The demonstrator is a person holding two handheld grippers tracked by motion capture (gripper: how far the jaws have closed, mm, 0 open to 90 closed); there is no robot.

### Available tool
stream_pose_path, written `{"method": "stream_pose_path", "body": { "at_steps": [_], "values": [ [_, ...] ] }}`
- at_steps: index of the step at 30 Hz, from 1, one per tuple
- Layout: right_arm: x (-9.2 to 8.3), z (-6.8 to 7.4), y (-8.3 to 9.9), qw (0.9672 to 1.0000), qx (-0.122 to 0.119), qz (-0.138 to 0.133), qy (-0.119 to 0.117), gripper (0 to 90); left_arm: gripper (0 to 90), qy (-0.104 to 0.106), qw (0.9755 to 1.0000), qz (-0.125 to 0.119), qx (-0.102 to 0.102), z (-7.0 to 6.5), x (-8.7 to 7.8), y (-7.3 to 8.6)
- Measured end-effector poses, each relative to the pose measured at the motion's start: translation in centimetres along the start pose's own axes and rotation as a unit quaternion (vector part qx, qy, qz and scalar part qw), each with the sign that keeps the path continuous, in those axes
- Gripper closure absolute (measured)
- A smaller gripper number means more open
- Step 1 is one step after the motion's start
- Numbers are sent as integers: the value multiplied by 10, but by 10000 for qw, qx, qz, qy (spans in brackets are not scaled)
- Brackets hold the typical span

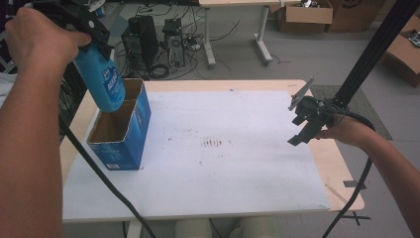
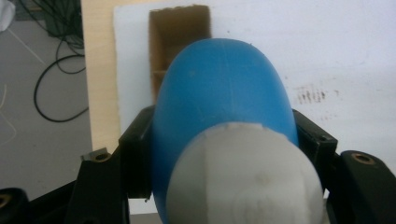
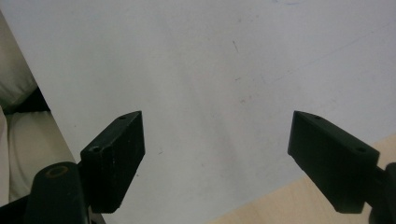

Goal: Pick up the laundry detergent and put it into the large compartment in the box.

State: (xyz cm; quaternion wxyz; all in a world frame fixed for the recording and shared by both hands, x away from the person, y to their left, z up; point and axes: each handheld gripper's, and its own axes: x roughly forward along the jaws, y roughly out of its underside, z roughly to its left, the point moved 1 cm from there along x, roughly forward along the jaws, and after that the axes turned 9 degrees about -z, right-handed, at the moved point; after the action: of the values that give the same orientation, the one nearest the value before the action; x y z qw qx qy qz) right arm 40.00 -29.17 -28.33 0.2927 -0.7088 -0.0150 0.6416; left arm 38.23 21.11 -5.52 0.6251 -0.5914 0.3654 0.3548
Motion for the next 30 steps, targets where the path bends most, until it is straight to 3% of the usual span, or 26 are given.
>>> {"method": "stream_pose_path", "body": {
  "at_steps": [9,21,30],
  "values": [
    [3,-1,1,10000,24,14,11,185,382,-196,9998,-4,-1,10,31,11],
    [4,-4,5,9999,102,1,-1,186,382,-177,9997,158,0,19,78,29],
    [8,-5,8,9999,126,58,-10,186,382,-148,9998,145,14,20,112,43]
  ]
}}
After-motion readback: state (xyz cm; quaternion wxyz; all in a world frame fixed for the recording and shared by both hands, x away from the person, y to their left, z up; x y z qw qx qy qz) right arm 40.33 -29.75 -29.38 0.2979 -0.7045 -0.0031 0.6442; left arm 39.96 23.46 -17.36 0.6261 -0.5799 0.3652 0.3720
